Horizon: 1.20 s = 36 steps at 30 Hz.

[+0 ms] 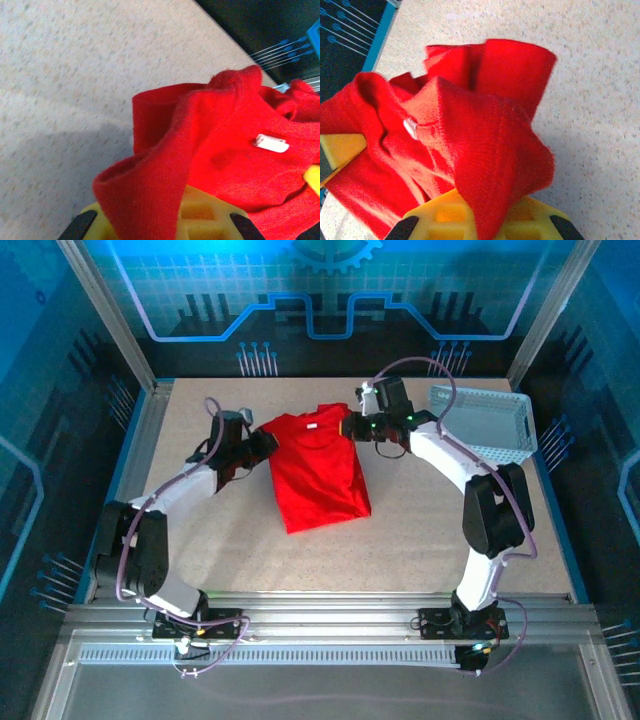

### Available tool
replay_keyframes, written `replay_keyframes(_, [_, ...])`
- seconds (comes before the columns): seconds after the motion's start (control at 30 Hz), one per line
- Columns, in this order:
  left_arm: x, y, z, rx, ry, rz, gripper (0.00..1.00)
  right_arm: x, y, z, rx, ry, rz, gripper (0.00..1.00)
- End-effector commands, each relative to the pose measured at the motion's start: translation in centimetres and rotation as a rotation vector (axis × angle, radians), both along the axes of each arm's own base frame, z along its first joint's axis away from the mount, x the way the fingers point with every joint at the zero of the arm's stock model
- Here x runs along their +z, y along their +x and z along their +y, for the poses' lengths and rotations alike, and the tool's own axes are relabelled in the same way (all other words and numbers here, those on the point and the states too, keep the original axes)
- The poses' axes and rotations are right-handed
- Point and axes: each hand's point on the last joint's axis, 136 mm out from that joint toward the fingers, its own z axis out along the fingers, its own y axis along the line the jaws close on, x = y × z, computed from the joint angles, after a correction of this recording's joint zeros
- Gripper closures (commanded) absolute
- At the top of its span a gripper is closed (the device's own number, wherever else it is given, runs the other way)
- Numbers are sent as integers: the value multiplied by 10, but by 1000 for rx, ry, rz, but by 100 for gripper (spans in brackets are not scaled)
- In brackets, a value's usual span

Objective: Fold the inside-out t-shirt

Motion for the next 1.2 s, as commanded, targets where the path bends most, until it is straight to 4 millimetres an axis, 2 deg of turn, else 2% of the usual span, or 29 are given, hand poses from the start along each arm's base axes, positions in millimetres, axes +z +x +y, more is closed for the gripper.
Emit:
replay_keyframes(0.0, [56, 29, -5, -60, -46, -148, 100, 53, 31, -1, 24, 68, -132, 100])
replay_keyframes(0.07, [79, 40, -2, -62, -61, -201, 100, 74, 42, -1, 32, 90, -165, 100])
replay_keyframes(0.17, [110, 43, 3, -65, -56, -292, 100, 102, 47, -1, 41, 113, -227, 100])
replay_keyframes(0.23, [121, 37, 1, -86, -46, -343, 100, 112, 44, 1, 62, 122, -256, 100])
replay_keyframes(0.3, [118, 27, 0, -106, -50, -366, 100, 108, 38, 1, 75, 125, -263, 100])
replay_keyframes(0.4, [96, 2, -7, -151, -98, -387, 100, 82, 22, -2, 84, 133, -241, 100])
replay_keyframes(0.5, [63, -34, -16, -192, -144, -348, 100, 45, -5, -9, 80, 135, -181, 100])
replay_keyframes(0.67, [10, -112, -45, -299, -127, -238, 100, -12, -71, -26, 77, 151, -58, 100])
replay_keyframes(0.73, [-5, -139, -52, -321, -122, -194, 100, -32, -100, -35, 61, 146, -4, 100])
replay_keyframes(0.87, [-23, -180, -46, -299, -142, -138, 100, -60, -154, -50, 34, 129, 82, 100])
replay_keyframes(0.97, [-43, -199, -30, -237, -102, -83, 100, -70, -179, -57, 13, 109, 117, 100])
replay_keyframes(1.03, [-54, -205, -20, -194, -83, -68, 100, -72, -187, -57, 15, 104, 133, 100])
replay_keyframes(1.17, [-69, -206, -8, -129, -57, -23, 100, -68, -176, -50, 13, 86, 120, 100])
